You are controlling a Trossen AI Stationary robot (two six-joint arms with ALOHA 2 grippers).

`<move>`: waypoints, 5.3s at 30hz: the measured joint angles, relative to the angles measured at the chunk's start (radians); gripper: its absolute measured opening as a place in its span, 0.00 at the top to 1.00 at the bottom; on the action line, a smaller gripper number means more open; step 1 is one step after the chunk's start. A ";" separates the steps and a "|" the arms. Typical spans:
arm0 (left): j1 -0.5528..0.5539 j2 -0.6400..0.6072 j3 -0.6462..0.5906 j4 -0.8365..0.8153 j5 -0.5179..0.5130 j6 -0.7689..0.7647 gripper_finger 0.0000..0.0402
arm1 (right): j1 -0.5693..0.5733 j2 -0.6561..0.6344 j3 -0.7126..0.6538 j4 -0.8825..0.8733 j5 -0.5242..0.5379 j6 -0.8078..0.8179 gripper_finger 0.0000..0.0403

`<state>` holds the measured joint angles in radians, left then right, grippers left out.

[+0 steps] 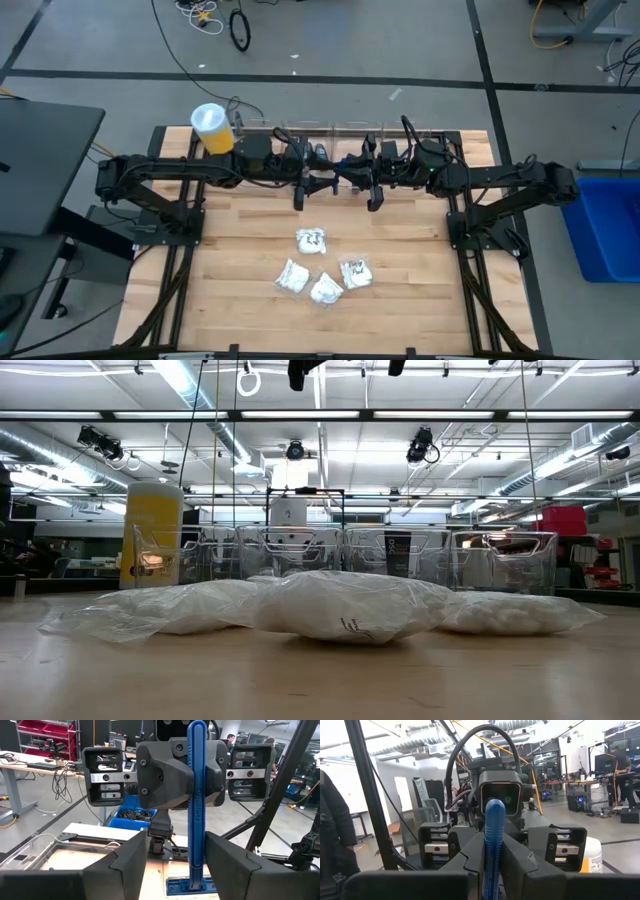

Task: Pick & Place Travel size toiletries
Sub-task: Put the blue razor into the right transparent bin

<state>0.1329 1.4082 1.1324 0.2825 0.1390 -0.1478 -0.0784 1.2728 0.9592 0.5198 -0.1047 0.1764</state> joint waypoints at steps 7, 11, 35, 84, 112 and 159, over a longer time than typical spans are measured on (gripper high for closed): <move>0.000 0.000 0.000 0.000 0.014 -0.012 0.47 | 0.000 0.000 0.000 0.000 0.001 0.000 0.89; 0.000 0.000 0.000 0.000 0.044 -0.032 0.47 | 0.000 0.000 0.000 0.000 0.003 0.000 0.89; 0.000 -0.025 -0.001 -0.032 0.061 -0.040 0.48 | 0.000 -0.120 0.000 -0.169 -0.002 -0.037 0.89; 0.117 -0.160 0.000 -0.274 0.008 0.047 0.98 | -0.213 -0.455 0.000 -0.771 -0.002 -0.185 0.89; 0.118 -0.173 0.000 -0.317 0.030 0.082 0.99 | -0.417 -0.440 0.000 -0.979 0.181 -0.193 0.89; 0.119 -0.188 0.000 -0.327 -0.076 0.086 0.99 | -0.708 -0.053 -0.234 -1.012 0.093 -0.192 0.89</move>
<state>0.2516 1.2205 1.1328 -0.0448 0.0631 -0.0620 -0.7860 1.2201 0.7254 -0.4919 -0.0122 -0.0160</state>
